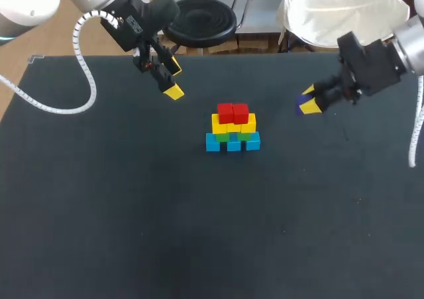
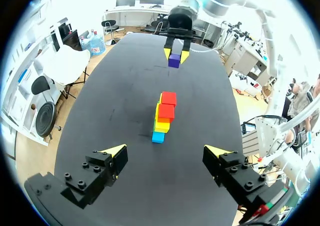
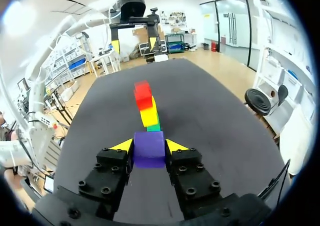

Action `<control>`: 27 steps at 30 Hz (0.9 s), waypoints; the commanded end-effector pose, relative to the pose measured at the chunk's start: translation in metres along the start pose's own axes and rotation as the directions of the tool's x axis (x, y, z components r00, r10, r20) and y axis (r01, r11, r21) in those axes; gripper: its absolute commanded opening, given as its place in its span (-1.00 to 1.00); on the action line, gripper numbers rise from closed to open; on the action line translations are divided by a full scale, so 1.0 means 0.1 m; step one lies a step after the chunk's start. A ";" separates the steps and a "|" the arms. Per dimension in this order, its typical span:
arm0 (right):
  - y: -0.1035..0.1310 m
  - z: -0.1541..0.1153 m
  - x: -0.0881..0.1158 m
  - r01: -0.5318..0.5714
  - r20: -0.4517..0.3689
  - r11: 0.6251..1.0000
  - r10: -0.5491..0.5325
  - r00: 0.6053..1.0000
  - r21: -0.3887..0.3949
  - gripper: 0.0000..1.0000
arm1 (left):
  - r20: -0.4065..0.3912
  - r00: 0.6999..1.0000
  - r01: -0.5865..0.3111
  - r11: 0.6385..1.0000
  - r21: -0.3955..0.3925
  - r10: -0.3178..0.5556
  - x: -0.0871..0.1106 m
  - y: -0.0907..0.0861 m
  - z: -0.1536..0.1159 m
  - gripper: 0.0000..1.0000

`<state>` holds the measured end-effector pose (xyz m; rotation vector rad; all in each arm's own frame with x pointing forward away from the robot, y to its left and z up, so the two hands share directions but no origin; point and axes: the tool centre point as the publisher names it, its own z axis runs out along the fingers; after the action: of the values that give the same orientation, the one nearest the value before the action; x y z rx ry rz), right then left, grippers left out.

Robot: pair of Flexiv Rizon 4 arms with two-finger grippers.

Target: Place the blue cubes, place green cubes on the blue cubes, place the yellow cubes on the green cubes, then place the red cubes on the yellow cubes, and place purple cube on the red cubes.

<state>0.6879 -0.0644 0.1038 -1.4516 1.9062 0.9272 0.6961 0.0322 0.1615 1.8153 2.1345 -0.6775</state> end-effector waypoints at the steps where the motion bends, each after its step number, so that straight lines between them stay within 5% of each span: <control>1: 0.07 0.02 -0.13 -0.002 0.004 0.999 0.002 1.000 0.052 -1.00 | 0.003 1.000 -0.002 1.000 -0.002 0.002 0.01 0.00 0.00 1.00; 27: 0.10 0.08 -0.27 0.002 0.014 0.999 -0.003 1.000 0.034 -1.00 | 0.003 1.000 -0.002 1.000 -0.002 0.002 0.01 0.00 0.00 1.00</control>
<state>0.6856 -0.0472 0.1183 -1.4184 1.8861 0.8997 0.6961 0.0322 0.1615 1.8153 2.1345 -0.6775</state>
